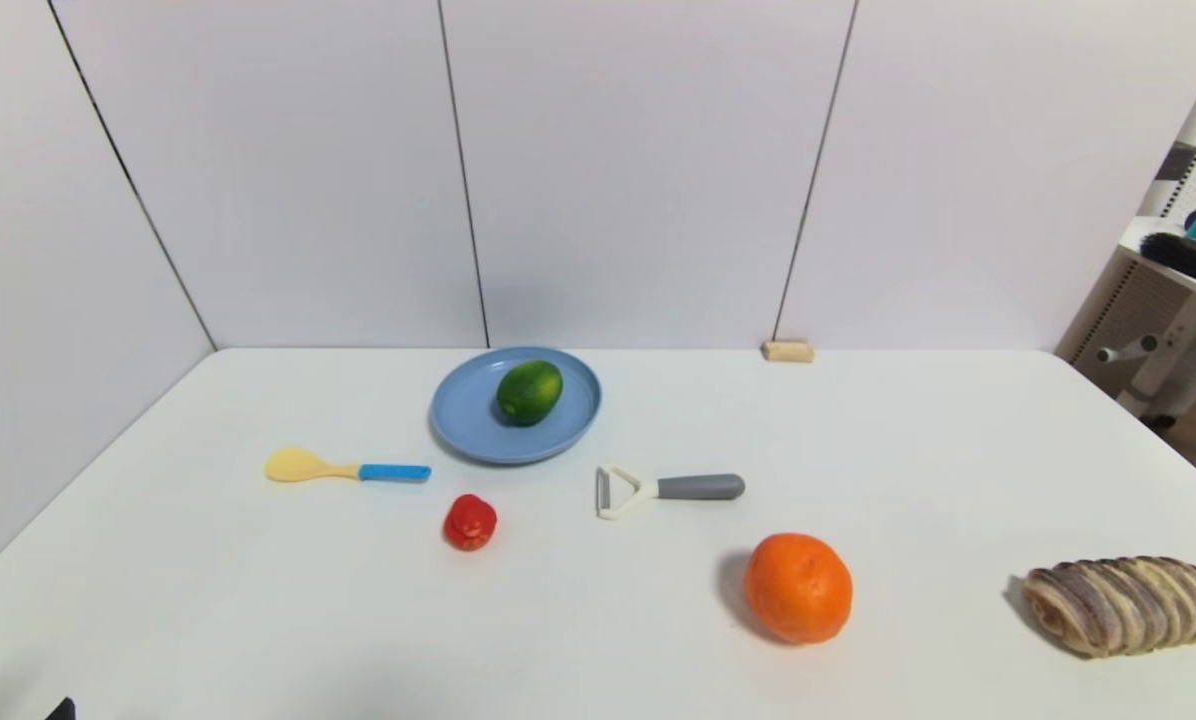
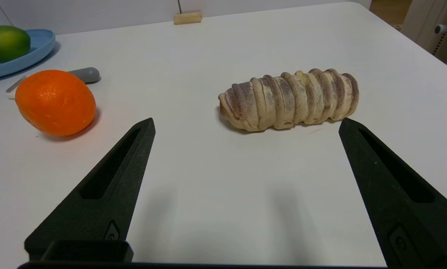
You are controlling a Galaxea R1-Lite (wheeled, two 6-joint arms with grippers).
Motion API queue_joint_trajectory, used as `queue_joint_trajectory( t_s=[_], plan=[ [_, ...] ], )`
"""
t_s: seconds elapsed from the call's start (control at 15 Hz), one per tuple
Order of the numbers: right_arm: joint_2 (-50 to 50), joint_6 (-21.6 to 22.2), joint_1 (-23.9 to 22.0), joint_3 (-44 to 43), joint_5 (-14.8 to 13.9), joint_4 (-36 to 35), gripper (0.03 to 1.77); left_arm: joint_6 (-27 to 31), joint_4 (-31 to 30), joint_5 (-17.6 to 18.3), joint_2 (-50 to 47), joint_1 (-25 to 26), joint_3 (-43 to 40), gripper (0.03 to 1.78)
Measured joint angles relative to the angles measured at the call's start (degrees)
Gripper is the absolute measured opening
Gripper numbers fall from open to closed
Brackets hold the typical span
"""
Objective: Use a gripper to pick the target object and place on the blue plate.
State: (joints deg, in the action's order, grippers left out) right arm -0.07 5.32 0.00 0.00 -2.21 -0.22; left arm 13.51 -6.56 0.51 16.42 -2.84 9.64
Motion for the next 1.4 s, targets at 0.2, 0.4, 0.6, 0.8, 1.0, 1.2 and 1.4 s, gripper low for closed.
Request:
queue_joint_trajectory(
  t_s=[0.2, 0.4, 0.6, 0.8, 1.0, 1.2, 1.4],
  plan=[
    [0.0, 0.0, 0.0, 0.0, 0.0, 0.0, 1.7, 0.2, -0.1, 0.2, -3.3, 1.9, -3.5, 1.69],
    [0.0, 0.0, 0.0, 0.0, 0.0, 0.0, 1.7, 0.2, 2.3, 0.4, -9.7, 2.5, -7.5, 1.69],
    [0.0, 0.0, 0.0, 0.0, 0.0, 0.0, 1.7, -1.8, 6.8, 3.8, -14.5, 2.8, -9.0, 1.69],
    [0.0, 0.0, 0.0, 0.0, 0.0, 0.0, 1.7, -5.0, 6.2, 3.2, -16.1, 2.8, -9.5, 1.69],
    [0.0, 0.0, 0.0, 0.0, 0.0, 0.0, 1.7, -8.2, 6.4, 1.6, -16.4, 2.8, -9.6, 1.69],
    [0.0, 0.0, 0.0, 0.0, 0.0, 0.0, 1.7, -8.9, 6.4, 1.5, -16.5, 2.8, -9.6, 1.69],
    [0.0, 0.0, 0.0, 0.0, 0.0, 0.0, 1.7, -9.9, 6.4, 1.5, -16.5, 2.8, -9.6, 1.69]
  ],
)
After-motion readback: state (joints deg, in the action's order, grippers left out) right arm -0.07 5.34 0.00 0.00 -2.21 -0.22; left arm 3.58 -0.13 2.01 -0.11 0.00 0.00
